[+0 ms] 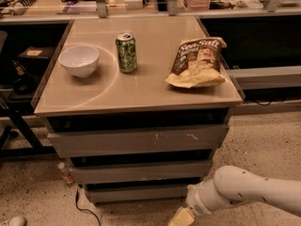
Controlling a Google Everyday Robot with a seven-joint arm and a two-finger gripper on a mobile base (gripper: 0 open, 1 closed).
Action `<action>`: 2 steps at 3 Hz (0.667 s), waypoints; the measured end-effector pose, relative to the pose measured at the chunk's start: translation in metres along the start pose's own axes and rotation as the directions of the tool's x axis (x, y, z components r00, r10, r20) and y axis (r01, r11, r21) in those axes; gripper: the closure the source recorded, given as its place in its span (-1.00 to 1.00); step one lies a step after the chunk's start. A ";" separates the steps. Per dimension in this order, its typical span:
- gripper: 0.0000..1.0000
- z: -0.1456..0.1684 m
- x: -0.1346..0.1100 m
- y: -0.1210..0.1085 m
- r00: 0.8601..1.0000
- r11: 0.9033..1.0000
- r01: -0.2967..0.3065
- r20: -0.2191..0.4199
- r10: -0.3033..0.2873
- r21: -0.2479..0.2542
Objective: Open bottom drawer
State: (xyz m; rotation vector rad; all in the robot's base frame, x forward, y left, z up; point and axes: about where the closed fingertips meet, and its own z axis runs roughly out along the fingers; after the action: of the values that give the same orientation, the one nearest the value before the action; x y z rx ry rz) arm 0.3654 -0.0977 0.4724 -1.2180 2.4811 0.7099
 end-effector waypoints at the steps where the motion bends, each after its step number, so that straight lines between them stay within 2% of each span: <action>1: -1.00 0.026 0.009 -0.012 1.000 1.000 -0.010 -0.004 0.010 0.000; 2: -1.00 0.059 0.022 -0.034 0.999 0.999 -0.033 0.022 0.032 0.017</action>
Offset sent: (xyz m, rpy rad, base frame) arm 0.0346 -0.0030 -0.1273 0.0269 -0.0228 -0.0970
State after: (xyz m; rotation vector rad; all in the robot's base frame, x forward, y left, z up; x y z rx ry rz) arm 0.3821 -0.0975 0.4024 -1.1605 2.4897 0.7043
